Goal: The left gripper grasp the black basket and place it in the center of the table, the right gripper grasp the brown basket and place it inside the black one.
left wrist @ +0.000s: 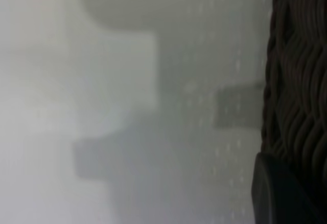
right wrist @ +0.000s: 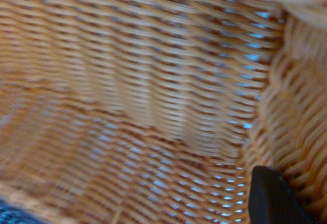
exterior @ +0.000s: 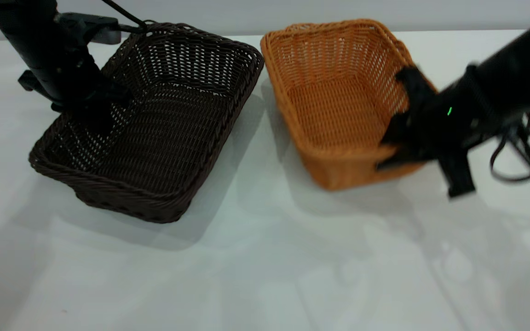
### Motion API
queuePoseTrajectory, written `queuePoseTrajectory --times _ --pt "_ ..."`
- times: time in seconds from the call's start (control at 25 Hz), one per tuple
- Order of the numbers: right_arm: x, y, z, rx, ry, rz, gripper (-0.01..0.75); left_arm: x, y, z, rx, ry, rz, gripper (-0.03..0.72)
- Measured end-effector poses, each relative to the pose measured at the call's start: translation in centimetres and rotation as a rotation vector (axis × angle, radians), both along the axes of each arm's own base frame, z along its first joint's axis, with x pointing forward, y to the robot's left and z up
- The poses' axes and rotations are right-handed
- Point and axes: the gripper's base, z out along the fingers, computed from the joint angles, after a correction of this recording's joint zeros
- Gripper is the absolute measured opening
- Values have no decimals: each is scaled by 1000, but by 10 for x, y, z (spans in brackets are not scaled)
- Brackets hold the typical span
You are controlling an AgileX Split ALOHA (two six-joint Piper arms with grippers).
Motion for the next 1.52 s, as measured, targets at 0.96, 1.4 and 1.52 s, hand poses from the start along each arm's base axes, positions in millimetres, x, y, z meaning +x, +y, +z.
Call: queuePoseTrajectory --times 0.96,1.4,1.52 --pt "94 -57 124 -31 -327 739 64 -2 -129 1 254 -272 -1217 83" --pt "97 -58 126 -42 -345 742 68 -2 -149 1 286 -392 -1276 95" --pt "100 -60 131 -50 -362 738 69 -1 -151 1 281 -415 -1249 146"
